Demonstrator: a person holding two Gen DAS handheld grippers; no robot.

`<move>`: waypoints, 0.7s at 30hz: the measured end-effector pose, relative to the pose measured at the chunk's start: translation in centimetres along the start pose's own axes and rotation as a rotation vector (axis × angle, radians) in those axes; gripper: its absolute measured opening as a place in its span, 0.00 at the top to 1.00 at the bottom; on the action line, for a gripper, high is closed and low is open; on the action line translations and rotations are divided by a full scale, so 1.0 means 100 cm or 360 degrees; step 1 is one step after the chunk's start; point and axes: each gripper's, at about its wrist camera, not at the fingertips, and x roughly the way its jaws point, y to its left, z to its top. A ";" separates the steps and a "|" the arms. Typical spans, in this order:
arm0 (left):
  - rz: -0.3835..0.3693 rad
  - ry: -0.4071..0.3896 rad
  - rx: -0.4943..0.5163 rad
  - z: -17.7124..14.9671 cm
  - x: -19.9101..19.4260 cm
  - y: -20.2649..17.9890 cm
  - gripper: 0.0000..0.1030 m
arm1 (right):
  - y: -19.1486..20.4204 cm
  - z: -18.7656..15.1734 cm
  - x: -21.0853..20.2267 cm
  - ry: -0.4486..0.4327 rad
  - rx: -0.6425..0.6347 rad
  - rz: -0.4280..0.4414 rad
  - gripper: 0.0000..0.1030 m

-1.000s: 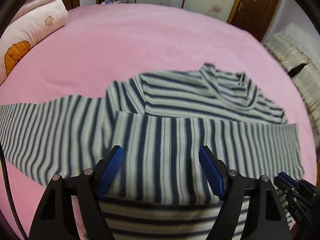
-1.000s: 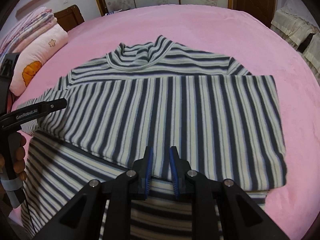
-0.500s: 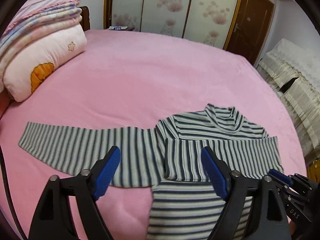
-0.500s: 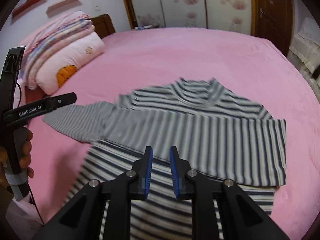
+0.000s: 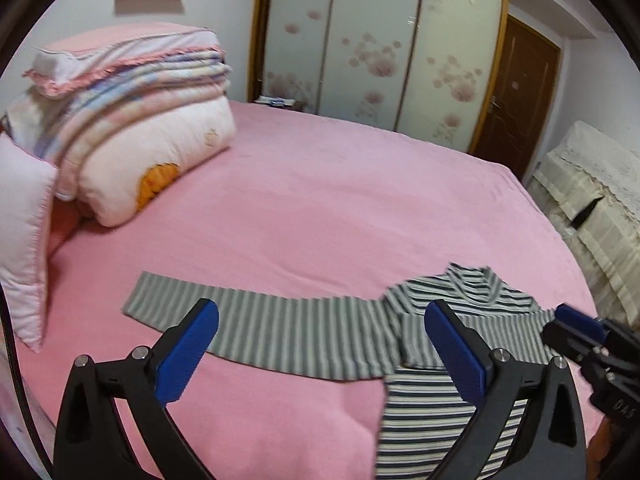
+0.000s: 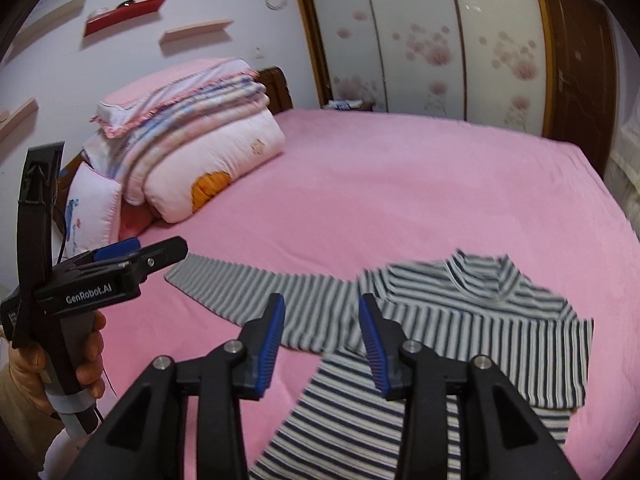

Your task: Fold small clothes

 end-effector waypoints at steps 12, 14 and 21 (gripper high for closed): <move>0.0148 0.0172 -0.0309 -0.037 0.071 0.118 0.01 | 0.050 0.003 0.057 -0.0016 -0.0074 -0.0073 0.58; 0.0163 0.0234 -0.0390 -0.049 0.095 0.142 0.01 | 0.051 0.000 0.074 0.0016 -0.0066 -0.0081 0.58; 0.0171 0.0420 -0.0534 -0.081 0.161 0.189 0.01 | 0.051 -0.017 0.135 0.0157 -0.0036 -0.0094 0.58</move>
